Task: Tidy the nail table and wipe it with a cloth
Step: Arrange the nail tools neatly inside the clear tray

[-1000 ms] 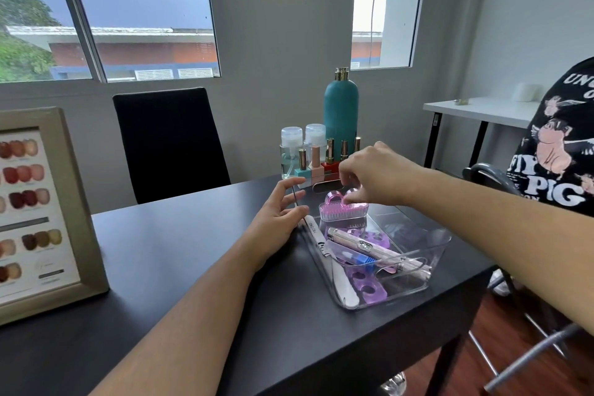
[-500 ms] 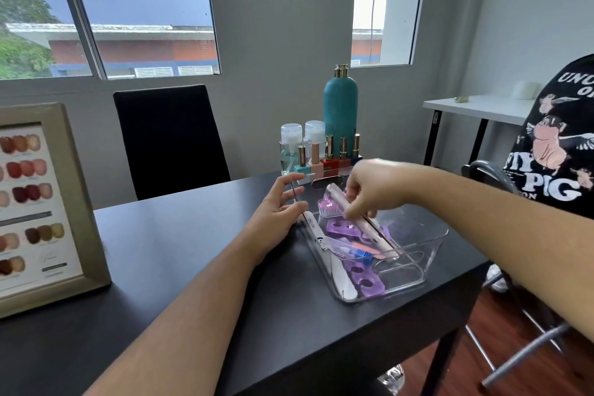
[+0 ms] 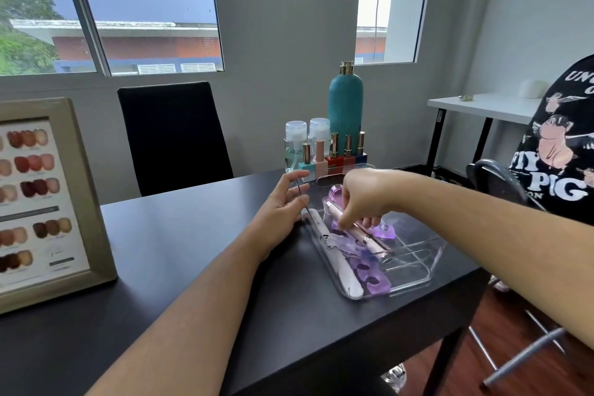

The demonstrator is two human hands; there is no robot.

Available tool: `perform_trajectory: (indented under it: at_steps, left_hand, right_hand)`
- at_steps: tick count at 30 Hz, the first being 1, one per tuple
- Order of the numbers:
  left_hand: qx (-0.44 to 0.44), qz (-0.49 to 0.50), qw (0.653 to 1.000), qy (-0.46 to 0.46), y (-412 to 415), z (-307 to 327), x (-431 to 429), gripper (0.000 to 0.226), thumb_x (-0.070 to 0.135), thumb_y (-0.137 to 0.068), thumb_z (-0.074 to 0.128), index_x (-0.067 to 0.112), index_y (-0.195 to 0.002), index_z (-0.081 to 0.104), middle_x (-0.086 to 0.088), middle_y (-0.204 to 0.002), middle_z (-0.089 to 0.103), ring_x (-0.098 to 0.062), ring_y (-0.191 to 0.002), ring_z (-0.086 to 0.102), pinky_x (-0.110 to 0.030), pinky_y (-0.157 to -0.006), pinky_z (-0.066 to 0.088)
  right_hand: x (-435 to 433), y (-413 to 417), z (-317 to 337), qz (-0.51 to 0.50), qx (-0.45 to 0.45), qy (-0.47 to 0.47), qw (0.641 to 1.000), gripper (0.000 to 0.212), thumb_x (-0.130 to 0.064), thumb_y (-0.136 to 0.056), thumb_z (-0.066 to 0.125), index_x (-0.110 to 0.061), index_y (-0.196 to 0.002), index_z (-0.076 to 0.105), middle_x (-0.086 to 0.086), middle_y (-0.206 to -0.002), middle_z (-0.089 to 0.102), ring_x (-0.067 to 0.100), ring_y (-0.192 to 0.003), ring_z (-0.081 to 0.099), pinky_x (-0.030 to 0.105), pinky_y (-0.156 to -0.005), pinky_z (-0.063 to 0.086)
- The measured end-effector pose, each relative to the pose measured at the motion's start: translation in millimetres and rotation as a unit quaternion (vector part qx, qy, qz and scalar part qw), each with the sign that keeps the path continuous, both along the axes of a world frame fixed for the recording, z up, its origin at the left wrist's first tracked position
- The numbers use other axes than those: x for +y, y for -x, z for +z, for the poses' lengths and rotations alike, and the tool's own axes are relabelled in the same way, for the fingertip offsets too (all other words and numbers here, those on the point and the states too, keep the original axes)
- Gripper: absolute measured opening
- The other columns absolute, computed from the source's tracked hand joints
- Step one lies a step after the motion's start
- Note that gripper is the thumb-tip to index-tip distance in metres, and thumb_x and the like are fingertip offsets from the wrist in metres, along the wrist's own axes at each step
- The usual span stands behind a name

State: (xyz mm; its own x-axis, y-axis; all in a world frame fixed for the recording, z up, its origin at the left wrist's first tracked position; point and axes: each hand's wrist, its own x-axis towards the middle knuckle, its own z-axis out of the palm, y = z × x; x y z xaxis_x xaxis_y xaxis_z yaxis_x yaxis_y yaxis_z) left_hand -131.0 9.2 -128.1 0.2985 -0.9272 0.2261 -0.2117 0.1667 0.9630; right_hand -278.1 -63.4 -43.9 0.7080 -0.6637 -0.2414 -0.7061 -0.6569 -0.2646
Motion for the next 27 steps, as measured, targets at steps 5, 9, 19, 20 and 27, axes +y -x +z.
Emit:
perform_trajectory:
  at_steps: [5,9,19,20,27]
  left_hand:
    - [-0.002,-0.001,1.000,-0.003,-0.7,-0.2,-1.1,0.038,0.011,-0.095,0.046,0.044,-0.114,0.049,0.000,-0.128,0.052,-0.009,-0.108,0.055,-0.039,-0.098,0.045]
    - [-0.003,0.004,1.000,-0.002,-1.0,-0.5,-1.3,0.039,0.010,-0.095,0.047,0.044,-0.114,0.049,-0.002,-0.127,0.053,-0.013,-0.107,0.055,-0.041,-0.098,0.046]
    - [-0.006,0.005,1.000,-0.003,-0.1,0.3,-0.7,0.040,0.011,-0.095,0.048,0.048,-0.111,0.050,-0.001,-0.127,0.053,-0.014,-0.108,0.055,-0.040,-0.098,0.046]
    - [-0.005,0.005,1.000,-0.002,-0.1,0.2,-0.7,0.040,0.012,-0.095,0.048,0.048,-0.110,0.050,-0.001,-0.127,0.054,-0.013,-0.106,0.056,-0.039,-0.098,0.046]
    - [-0.024,0.015,1.000,-0.004,-0.1,-1.4,-1.1,0.038,0.013,-0.094,0.050,0.048,-0.110,0.050,-0.001,-0.128,0.054,-0.011,-0.106,0.057,-0.039,-0.097,0.045]
  right_hand:
    - [-7.3,7.8,7.7,-0.015,-0.030,0.007,0.999,0.028,-0.023,-0.082,0.071,0.003,-0.093,0.067,0.012,-0.079,0.070,0.017,-0.063,0.066,0.017,-0.045,0.049]
    - [-8.7,4.8,6.1,-0.008,-0.040,-0.018,0.999,0.026,-0.023,-0.084,0.066,0.000,-0.095,0.068,0.012,-0.085,0.071,0.017,-0.067,0.066,0.017,-0.044,0.046]
    - [-18.4,13.2,8.7,-0.032,-0.060,-0.028,0.997,0.021,-0.021,-0.084,0.063,-0.002,-0.089,0.069,0.003,-0.067,0.057,0.012,-0.054,0.051,0.017,-0.042,0.042]
    - [-19.4,16.1,8.9,-0.033,-0.053,-0.036,0.997,0.021,-0.021,-0.084,0.064,-0.002,-0.091,0.069,0.004,-0.069,0.058,0.012,-0.055,0.052,0.017,-0.042,0.042]
    - [-16.9,26.1,-1.5,-0.011,0.004,-0.027,1.000,0.022,-0.024,-0.085,0.065,-0.006,-0.098,0.067,0.003,-0.075,0.066,0.012,-0.062,0.060,0.015,-0.044,0.046]
